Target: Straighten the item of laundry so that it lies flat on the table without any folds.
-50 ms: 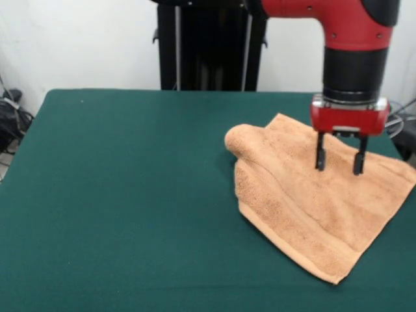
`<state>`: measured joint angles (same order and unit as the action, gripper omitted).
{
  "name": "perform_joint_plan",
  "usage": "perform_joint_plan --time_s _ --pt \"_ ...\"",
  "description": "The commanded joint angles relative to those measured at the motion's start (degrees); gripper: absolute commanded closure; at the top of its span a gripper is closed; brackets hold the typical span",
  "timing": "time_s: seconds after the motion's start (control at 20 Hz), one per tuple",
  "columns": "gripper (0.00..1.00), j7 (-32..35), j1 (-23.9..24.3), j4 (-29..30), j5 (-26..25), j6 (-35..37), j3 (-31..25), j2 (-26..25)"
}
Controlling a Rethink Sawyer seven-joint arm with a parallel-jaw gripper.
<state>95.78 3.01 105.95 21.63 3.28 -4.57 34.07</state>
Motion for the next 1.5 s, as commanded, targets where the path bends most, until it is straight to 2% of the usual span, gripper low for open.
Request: perform_joint_plan --time_s 0.05,0.35,0.6,0.95,1.25,1.5 --pt "0.00 4.28 2.54 -2.17 -4.69 2.67 -3.23 -1.68" --pt "0.00 5.99 3.00 -3.25 -6.90 -0.89 -3.96 -4.78" --pt "0.00 6.33 2.30 -5.11 -7.74 -1.12 -3.22 -6.80" --pt "0.00 3.73 -3.53 -15.29 -7.31 4.74 6.85 -13.52" --pt "0.00 3.04 -5.29 -23.38 -6.95 6.24 11.99 -19.05" --pt "0.00 2.95 -5.50 -29.18 -7.04 9.06 14.74 -21.77"
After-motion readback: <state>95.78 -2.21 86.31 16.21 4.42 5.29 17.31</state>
